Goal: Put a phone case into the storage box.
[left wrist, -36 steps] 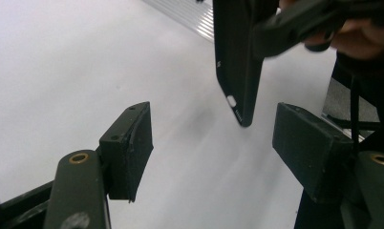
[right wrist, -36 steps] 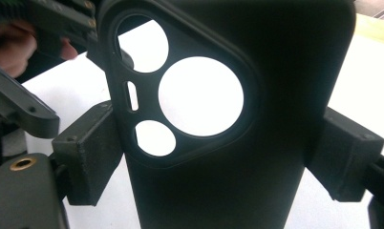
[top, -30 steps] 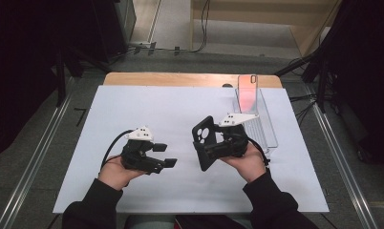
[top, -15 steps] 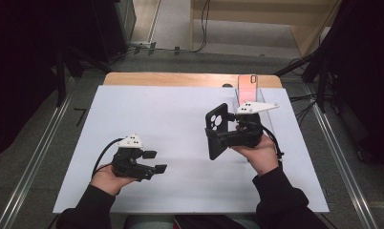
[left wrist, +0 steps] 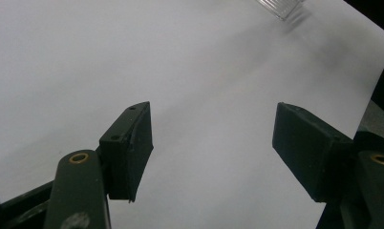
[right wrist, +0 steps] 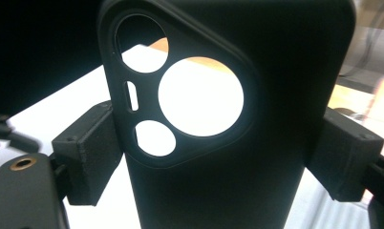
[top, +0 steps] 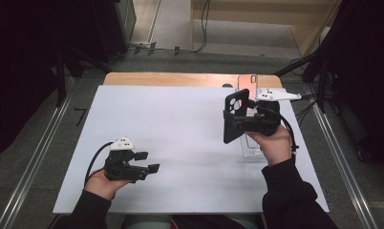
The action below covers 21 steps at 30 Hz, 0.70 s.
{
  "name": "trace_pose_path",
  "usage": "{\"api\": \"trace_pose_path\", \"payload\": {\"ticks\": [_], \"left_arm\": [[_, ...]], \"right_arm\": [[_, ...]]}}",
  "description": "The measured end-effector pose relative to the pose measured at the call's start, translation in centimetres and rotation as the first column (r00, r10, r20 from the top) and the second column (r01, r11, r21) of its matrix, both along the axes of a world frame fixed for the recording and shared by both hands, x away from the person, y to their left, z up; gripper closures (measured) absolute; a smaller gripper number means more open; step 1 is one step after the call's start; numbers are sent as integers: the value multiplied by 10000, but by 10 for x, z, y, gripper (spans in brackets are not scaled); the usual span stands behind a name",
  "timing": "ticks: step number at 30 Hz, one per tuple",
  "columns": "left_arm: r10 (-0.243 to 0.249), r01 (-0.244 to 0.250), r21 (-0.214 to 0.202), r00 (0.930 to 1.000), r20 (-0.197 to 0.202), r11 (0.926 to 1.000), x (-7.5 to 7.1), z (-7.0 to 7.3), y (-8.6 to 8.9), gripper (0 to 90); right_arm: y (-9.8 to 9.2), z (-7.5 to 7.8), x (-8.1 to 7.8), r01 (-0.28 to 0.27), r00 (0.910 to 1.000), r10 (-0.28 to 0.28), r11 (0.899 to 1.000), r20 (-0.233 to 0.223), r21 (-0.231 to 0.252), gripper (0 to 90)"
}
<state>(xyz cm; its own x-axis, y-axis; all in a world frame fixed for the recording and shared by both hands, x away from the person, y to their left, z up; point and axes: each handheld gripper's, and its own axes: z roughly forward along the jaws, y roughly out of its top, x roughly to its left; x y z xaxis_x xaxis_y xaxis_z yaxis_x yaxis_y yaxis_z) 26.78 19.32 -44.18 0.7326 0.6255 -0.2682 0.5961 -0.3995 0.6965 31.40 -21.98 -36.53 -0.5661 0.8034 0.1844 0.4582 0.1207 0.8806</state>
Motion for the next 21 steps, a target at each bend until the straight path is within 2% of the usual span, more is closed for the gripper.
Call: {"api": "trace_pose_path", "payload": {"ticks": [5,8,13,21], "left_arm": [[189,-188,21,9995,-272,9998,-2,-4,5,301],[306,-304,90,9992,-266,9995,-4,-6,8,301],[606,-606,30,9978,-270,9982,-6,-6,16,301],[800,-799,69,9964,-281,9968,-7,-8,19,301]], "right_arm": [[-13,1,9,744,9972,-744,9972,23,55,127],[-22,0,14,1177,9930,-1177,9930,67,-24,127],[-33,-3,28,1579,9874,-1582,9870,78,304,127],[-43,-8,51,2521,9676,-2519,9676,146,-149,127]]}}
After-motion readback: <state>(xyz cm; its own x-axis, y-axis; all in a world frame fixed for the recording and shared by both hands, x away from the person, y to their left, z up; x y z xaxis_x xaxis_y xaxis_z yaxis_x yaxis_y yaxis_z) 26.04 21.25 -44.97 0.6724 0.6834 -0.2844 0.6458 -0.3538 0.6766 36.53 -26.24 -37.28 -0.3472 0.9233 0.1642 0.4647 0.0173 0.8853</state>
